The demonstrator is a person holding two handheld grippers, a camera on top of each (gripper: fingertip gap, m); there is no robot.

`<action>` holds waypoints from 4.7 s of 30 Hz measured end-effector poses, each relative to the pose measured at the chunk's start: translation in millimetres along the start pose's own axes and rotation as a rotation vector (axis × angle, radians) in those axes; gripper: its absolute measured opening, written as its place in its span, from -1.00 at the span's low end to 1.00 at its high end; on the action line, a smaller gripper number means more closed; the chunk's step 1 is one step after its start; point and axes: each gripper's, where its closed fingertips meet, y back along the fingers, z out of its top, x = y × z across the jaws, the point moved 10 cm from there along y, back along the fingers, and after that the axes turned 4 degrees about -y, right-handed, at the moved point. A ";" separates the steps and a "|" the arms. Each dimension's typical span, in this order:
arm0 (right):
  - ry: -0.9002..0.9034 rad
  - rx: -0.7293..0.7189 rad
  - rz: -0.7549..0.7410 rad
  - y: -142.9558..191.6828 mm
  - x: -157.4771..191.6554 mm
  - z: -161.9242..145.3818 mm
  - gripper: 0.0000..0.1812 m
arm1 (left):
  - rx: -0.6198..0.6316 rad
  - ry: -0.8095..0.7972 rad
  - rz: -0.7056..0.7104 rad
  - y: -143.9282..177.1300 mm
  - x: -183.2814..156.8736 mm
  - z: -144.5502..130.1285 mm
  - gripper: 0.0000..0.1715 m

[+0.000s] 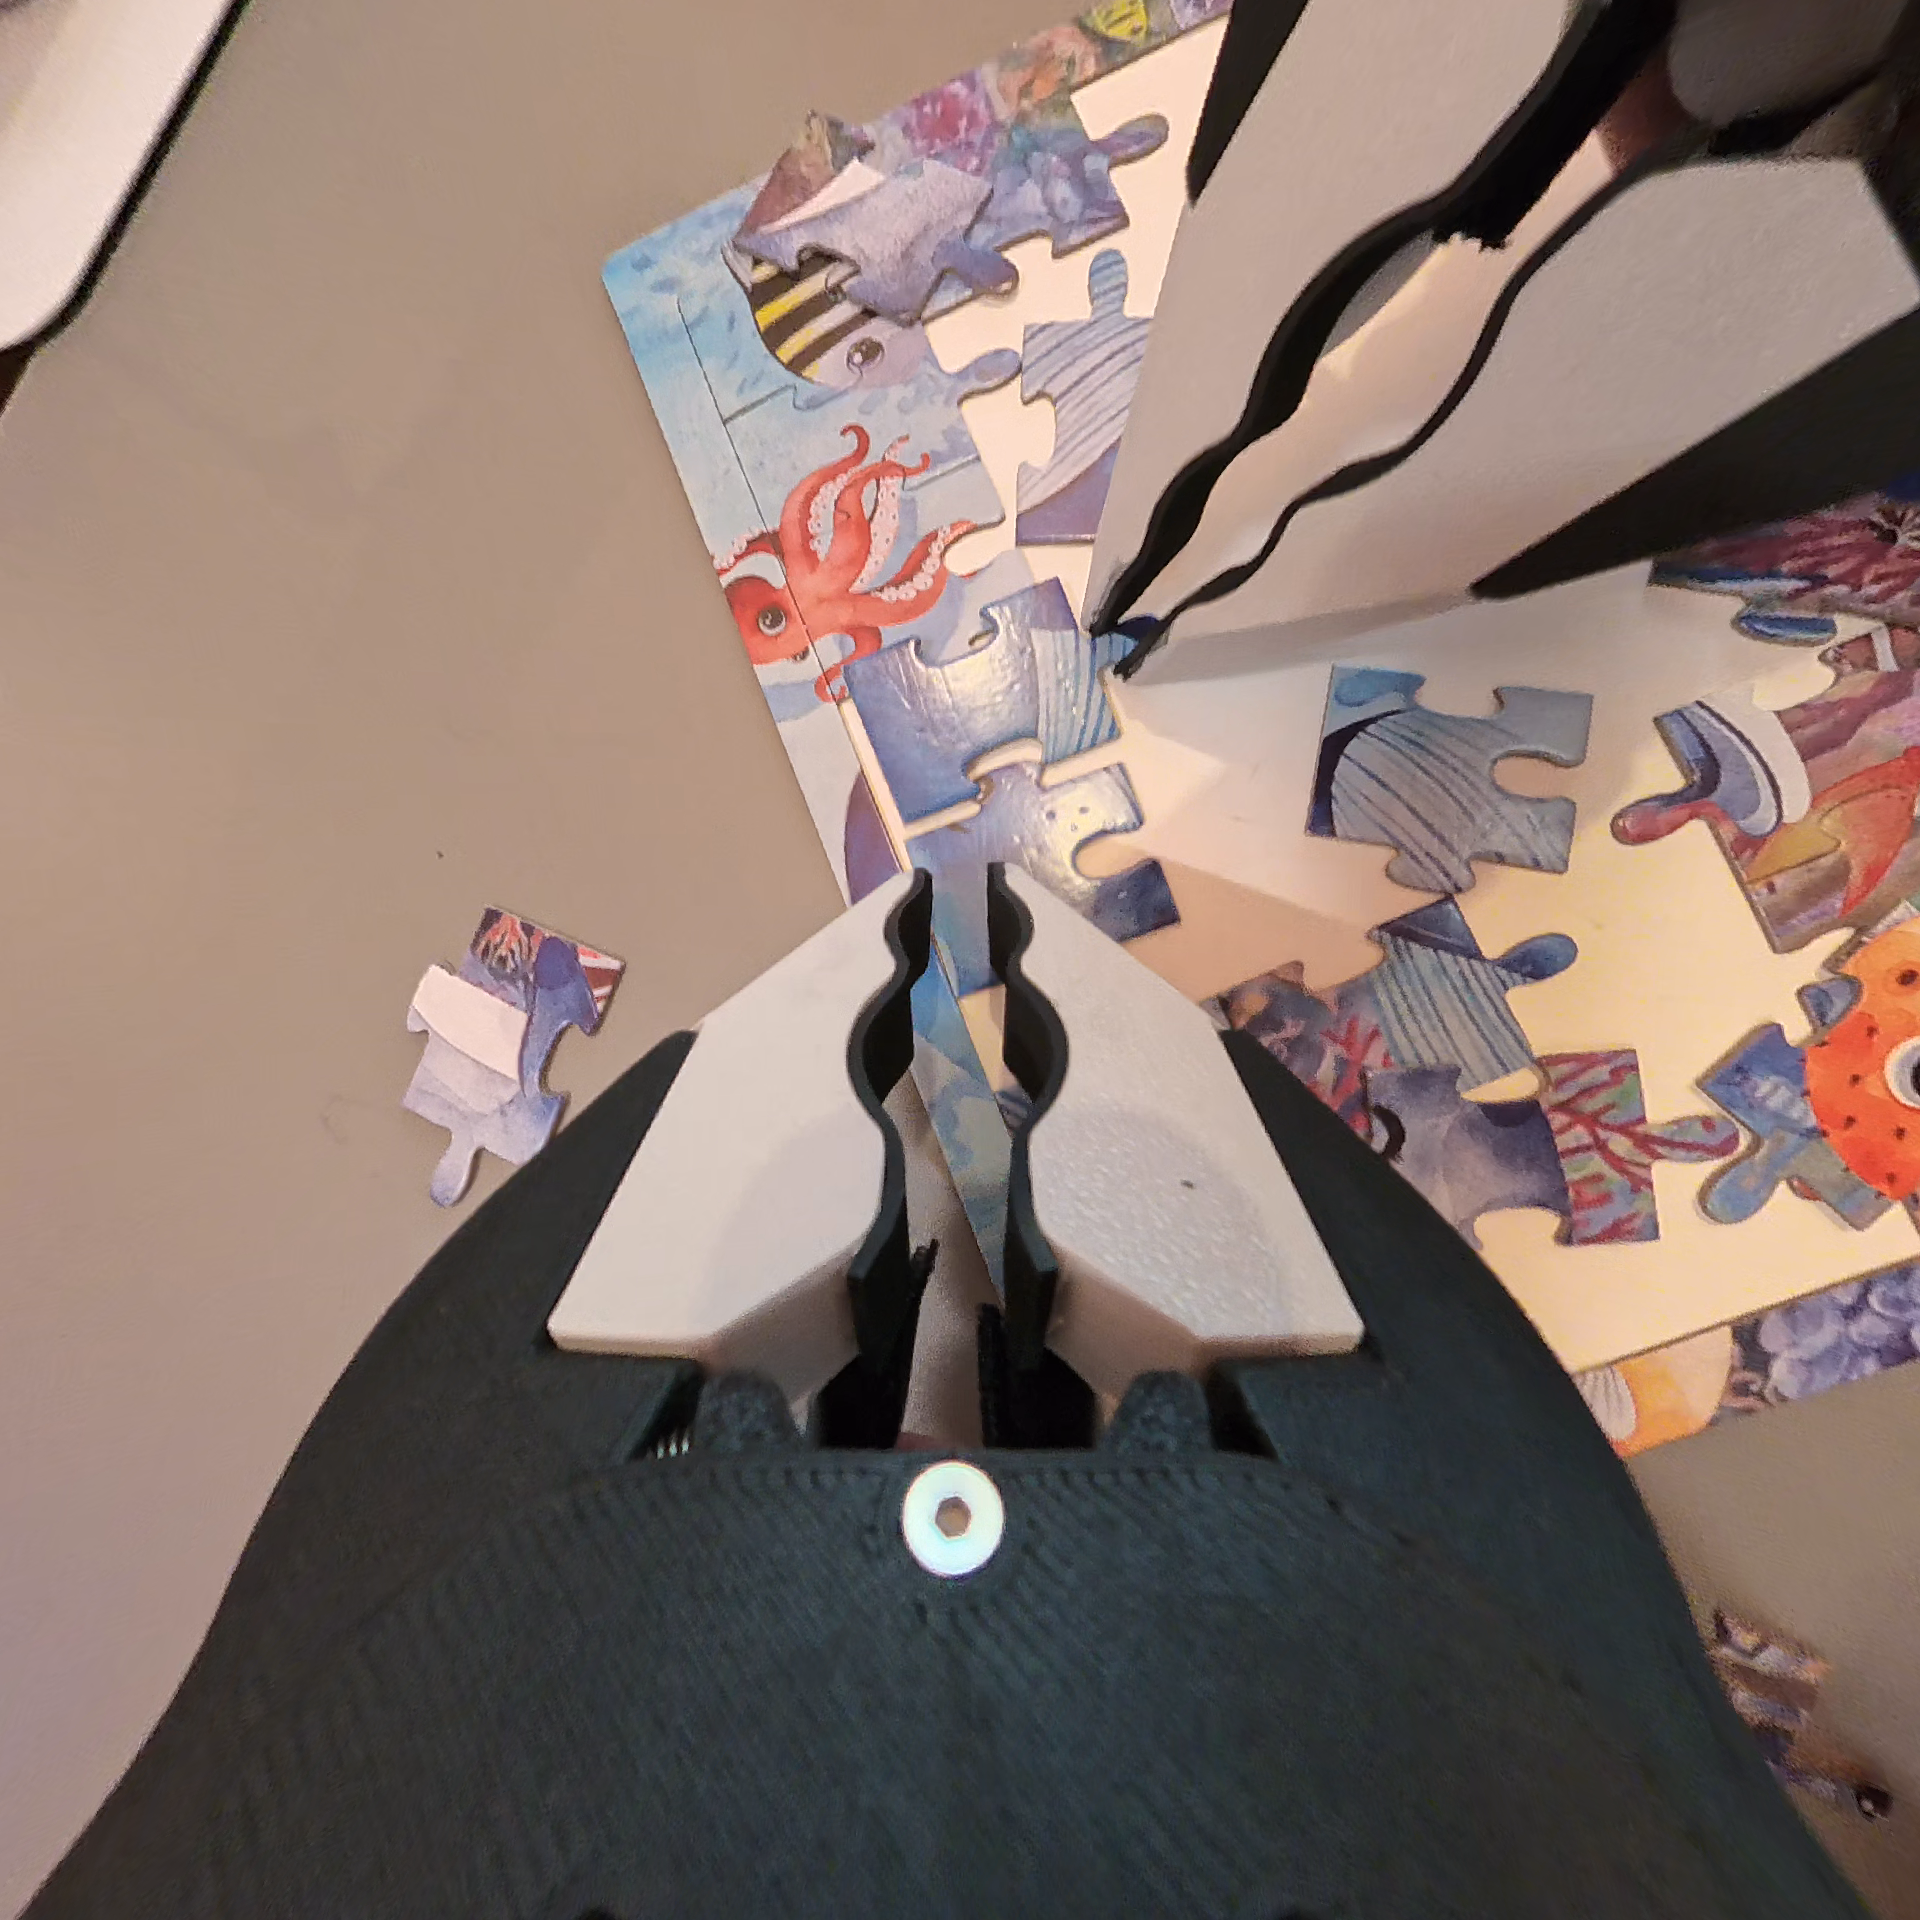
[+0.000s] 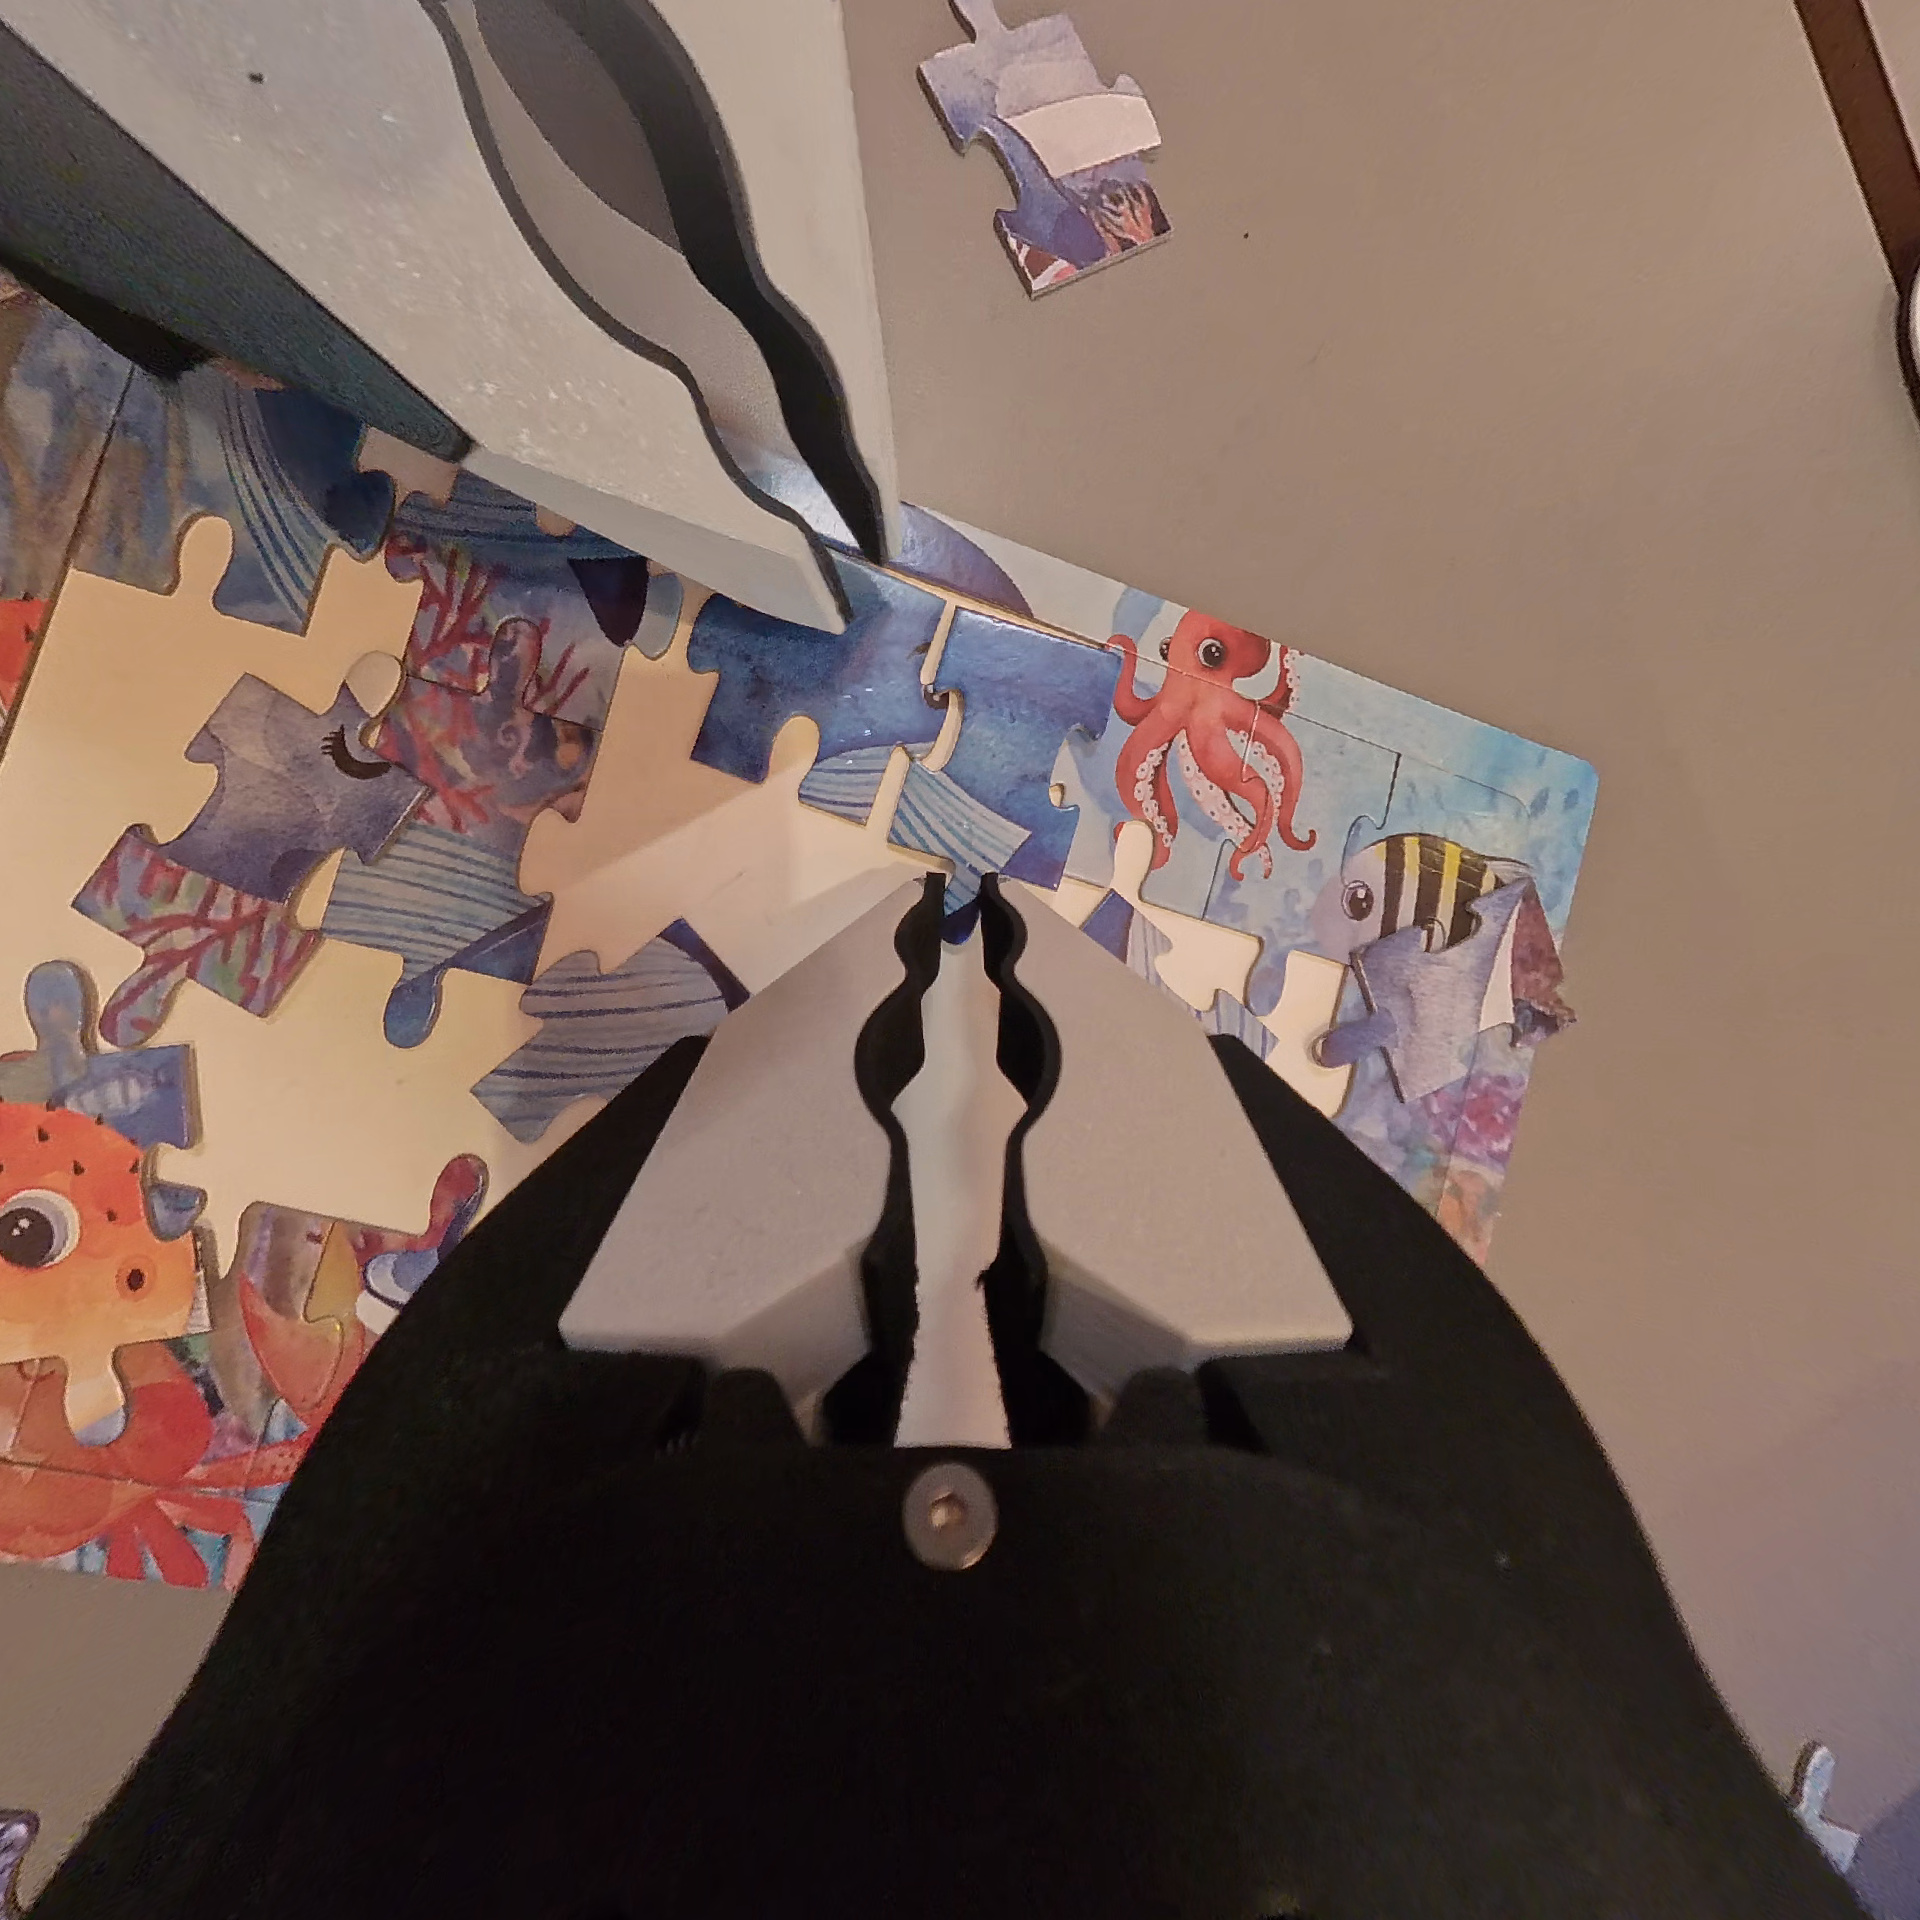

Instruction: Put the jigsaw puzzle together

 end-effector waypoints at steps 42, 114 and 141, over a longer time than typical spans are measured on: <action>0.038 -0.033 0.043 -3.7 3.7 3.1 -0.95 | -0.004 0.041 0.009 -12.2 2.0 4.4 -1.00; -0.081 -0.148 0.014 21.9 -40.2 -6.5 -0.95 | -0.034 0.031 -0.022 11.2 -0.1 2.2 -0.87; 0.253 -0.024 0.432 14.2 15.4 -19.0 -0.54 | 0.050 -0.012 -0.005 8.8 -3.1 -4.4 -0.80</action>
